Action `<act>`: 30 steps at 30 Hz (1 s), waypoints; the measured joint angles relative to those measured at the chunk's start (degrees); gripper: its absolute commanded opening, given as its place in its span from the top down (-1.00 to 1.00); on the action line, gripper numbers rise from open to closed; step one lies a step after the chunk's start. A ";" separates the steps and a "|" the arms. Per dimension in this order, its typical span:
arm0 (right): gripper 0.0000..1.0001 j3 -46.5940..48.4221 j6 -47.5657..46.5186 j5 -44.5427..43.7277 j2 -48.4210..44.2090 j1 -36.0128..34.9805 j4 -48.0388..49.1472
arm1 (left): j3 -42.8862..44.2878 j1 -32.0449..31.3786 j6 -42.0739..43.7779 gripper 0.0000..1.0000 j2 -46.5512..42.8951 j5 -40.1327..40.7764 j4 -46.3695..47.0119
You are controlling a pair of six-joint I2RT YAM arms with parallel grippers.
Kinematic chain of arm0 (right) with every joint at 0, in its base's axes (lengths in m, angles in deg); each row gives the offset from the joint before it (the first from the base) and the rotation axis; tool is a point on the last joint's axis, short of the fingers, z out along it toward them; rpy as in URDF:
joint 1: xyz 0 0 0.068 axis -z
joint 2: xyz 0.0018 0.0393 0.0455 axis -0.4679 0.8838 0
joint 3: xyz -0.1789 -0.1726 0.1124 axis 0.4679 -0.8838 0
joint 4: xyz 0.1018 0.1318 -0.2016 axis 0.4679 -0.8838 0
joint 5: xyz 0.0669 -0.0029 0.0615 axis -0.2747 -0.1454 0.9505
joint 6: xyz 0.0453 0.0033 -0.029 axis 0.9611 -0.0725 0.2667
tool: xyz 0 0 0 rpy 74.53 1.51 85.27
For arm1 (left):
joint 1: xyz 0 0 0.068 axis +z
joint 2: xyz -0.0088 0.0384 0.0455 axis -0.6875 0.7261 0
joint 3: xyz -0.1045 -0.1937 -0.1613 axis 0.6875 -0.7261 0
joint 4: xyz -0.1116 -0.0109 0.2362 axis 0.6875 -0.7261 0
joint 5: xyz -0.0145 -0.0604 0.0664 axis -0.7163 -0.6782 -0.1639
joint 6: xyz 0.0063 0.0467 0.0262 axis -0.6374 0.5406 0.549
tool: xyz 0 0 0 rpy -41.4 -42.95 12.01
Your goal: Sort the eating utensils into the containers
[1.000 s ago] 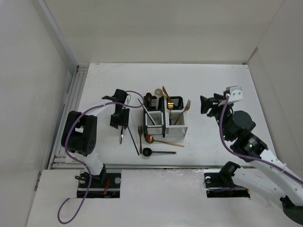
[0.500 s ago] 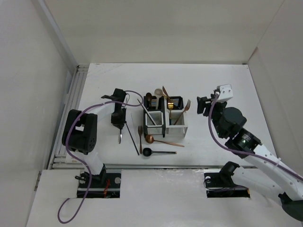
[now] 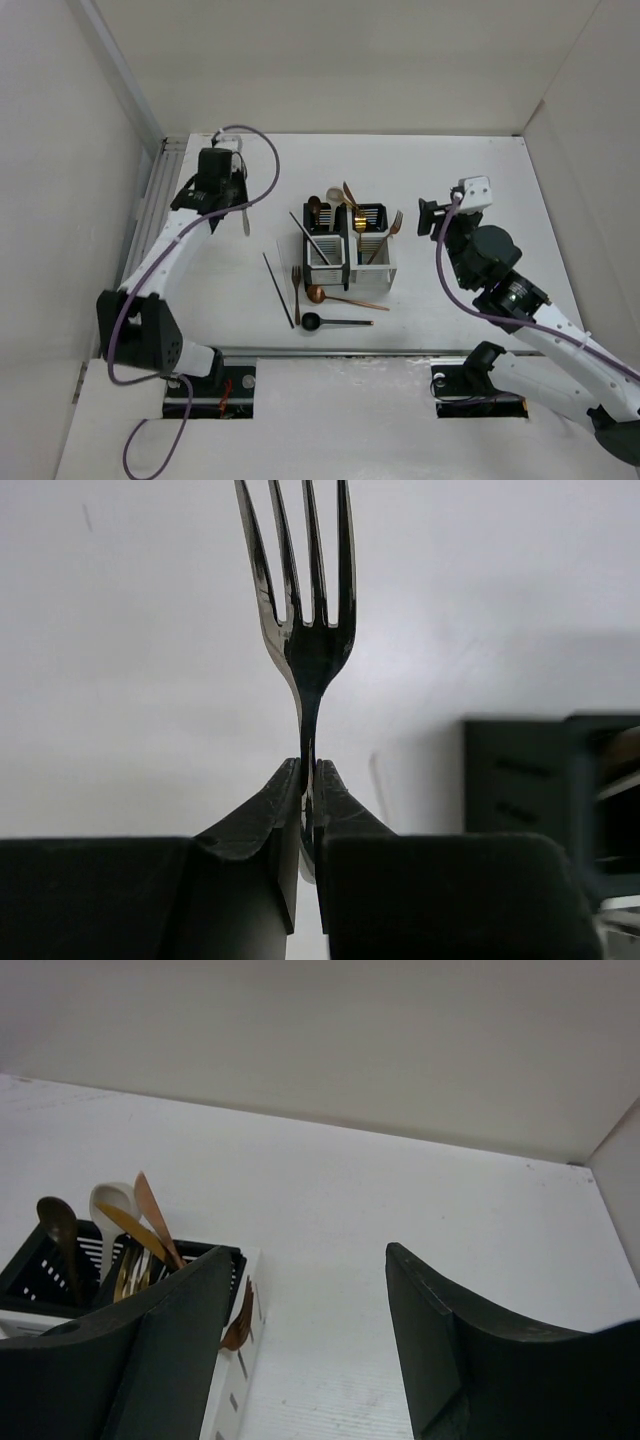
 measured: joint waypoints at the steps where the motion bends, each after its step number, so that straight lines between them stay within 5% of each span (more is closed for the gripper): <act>1: -0.37 0.00 -0.48 -0.24 0.00 0.00 0.76 | 0.92 -0.63 0.83 1.00 -2.32 0.31 3.06; 10: -0.37 -0.85 -3.28 -0.68 -5.64 0.00 3.65 | 1.51 -12.63 4.48 1.00 -10.05 -1.84 22.16; 20: -0.31 -3.80 -2.69 -0.68 -14.12 0.00 3.52 | -13.55 -33.97 3.78 1.00 -7.52 -13.90 50.01; 30: -0.31 -3.39 -2.23 -0.02 -14.14 0.00 -1.22 | -21.90 -37.64 1.79 1.00 1.60 -14.03 66.69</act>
